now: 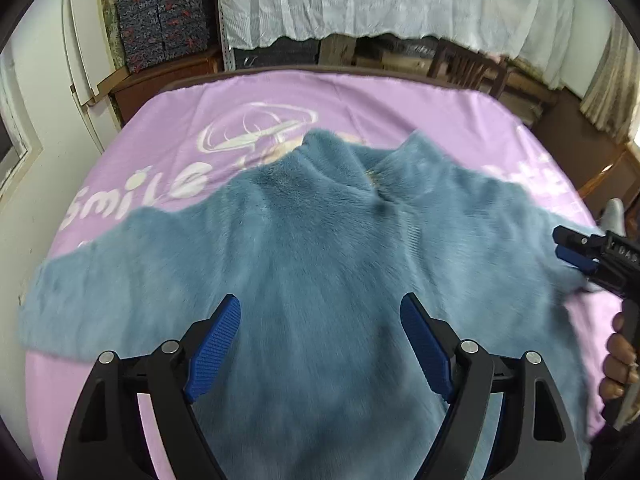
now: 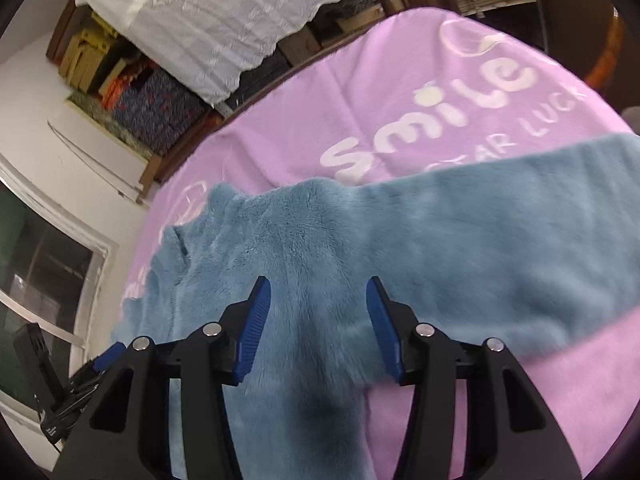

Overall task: Fold large clothes
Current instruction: 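Move the right gripper to the sleeve cuff nearest it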

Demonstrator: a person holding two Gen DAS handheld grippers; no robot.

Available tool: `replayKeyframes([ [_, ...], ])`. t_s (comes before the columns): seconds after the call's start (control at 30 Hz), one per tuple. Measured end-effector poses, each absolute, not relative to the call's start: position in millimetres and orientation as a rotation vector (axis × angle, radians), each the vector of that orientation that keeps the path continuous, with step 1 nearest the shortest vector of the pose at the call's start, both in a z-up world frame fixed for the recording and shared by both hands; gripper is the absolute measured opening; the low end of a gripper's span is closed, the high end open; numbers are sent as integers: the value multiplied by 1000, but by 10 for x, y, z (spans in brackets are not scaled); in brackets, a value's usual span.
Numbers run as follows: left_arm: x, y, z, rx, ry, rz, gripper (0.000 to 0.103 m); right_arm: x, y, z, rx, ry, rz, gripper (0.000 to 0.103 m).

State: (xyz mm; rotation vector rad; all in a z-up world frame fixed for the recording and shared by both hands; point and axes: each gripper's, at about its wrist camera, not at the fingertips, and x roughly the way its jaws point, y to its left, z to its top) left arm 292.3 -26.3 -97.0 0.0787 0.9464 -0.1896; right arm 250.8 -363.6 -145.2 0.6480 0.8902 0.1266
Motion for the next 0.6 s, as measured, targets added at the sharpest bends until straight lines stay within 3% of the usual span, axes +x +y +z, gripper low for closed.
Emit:
replayKeyframes([
  [0.03,3003,-264,-1042,89,954,-174,83,2628,-3624,-1530,634,911,112,49],
  [0.07,3104,-263,-1144,97,969,-147,83,2715,-3639,-1587,620,919,85,40],
  [0.2,3229,-144,-1319,82,956,-119,88,2816,-3894,-1583,506,838,-87,34],
  [0.27,3213,-126,-1320,83,954,-127,89,2815,-4110,-1643,575,823,-83,11],
  [0.33,3210,-119,-1329,87,953,-134,90,2754,-4294,-1705,684,819,-73,6],
  [0.4,3209,-102,-1322,81,955,-141,91,2642,-4378,-1682,746,798,-74,15],
  [0.43,3206,-93,-1316,80,955,-143,91,2512,-4414,-1608,754,772,-101,41],
  [0.47,3201,-95,-1309,81,955,-144,91,2398,-4437,-1542,756,746,-120,74],
  [0.5,3195,-94,-1310,82,956,-142,92,2241,-4475,-1456,760,701,-153,84],
  [0.53,3183,-102,-1315,85,956,-141,93,2027,-4536,-1373,772,636,-190,87],
  [0.6,3174,-121,-1336,96,964,-139,98,1668,-4676,-1310,794,554,-258,87],
])
